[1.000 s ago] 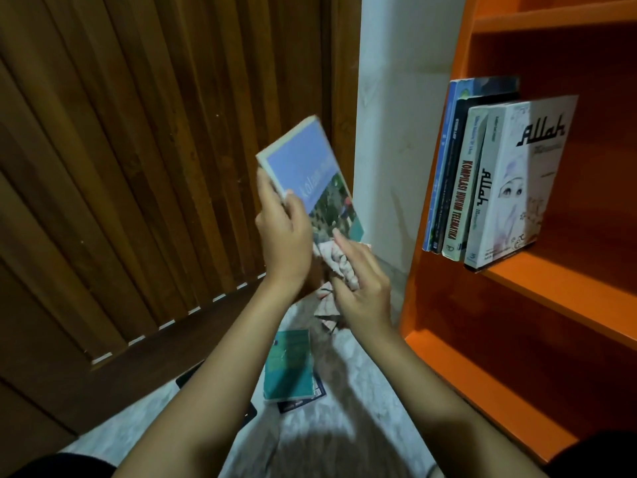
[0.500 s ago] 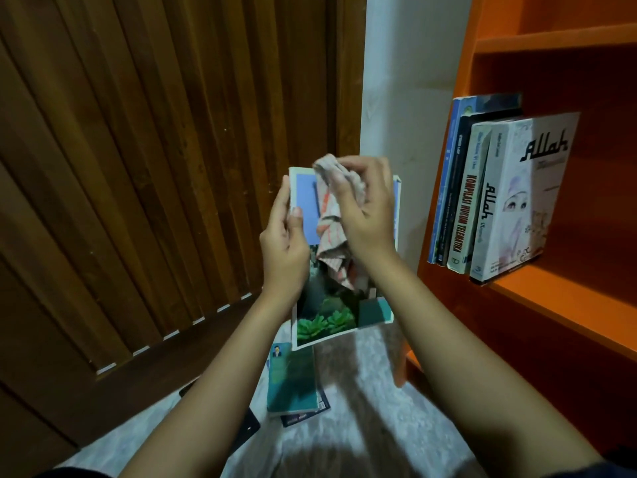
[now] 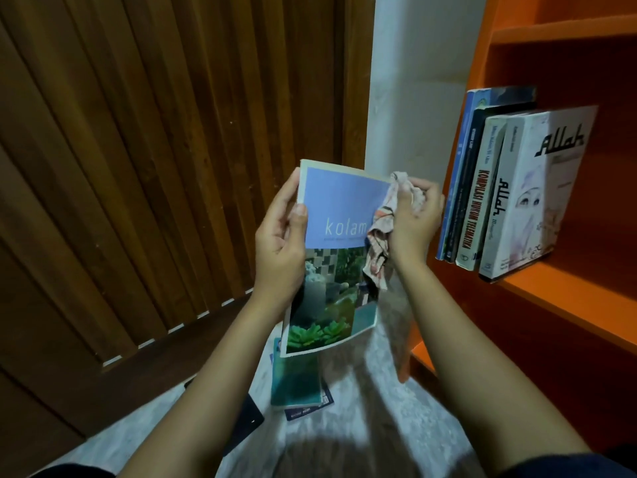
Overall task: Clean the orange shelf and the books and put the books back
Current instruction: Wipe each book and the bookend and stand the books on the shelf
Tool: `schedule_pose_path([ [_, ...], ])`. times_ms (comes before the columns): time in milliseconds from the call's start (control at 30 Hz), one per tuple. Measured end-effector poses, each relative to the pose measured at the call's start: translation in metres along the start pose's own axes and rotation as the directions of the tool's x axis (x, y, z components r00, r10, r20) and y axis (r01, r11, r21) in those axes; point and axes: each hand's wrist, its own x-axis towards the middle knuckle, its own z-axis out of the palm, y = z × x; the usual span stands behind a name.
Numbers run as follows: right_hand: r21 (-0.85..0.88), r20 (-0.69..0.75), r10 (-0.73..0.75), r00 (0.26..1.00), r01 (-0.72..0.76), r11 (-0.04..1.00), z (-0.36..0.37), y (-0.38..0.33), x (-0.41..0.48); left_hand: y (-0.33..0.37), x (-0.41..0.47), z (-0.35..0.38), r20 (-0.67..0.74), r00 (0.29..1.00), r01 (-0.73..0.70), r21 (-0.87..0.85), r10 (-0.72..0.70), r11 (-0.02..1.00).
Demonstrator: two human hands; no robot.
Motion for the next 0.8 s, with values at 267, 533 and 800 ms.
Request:
schedule_pose_path([
  [267,-0.015,0.262,-0.429,0.865,0.448,0.894,0.021,-0.014,-0.049,-0.017,0.009,0.014,-0.1,0.985,0.132,-0.073,-0.139,0.989],
  [533,-0.157,0.045,-0.051,0.998,0.057,0.986,-0.016,0.029,-0.031,-0.025,0.018,0.017,-0.142,0.977,0.142,-0.129,-0.16,0.981],
  [800,-0.096,0.327,-0.283,0.902,0.33,0.939,-0.006,0.034,-0.078,-0.038,0.032,0.015,-0.294,0.904,0.255,-0.208,-0.309,0.944],
])
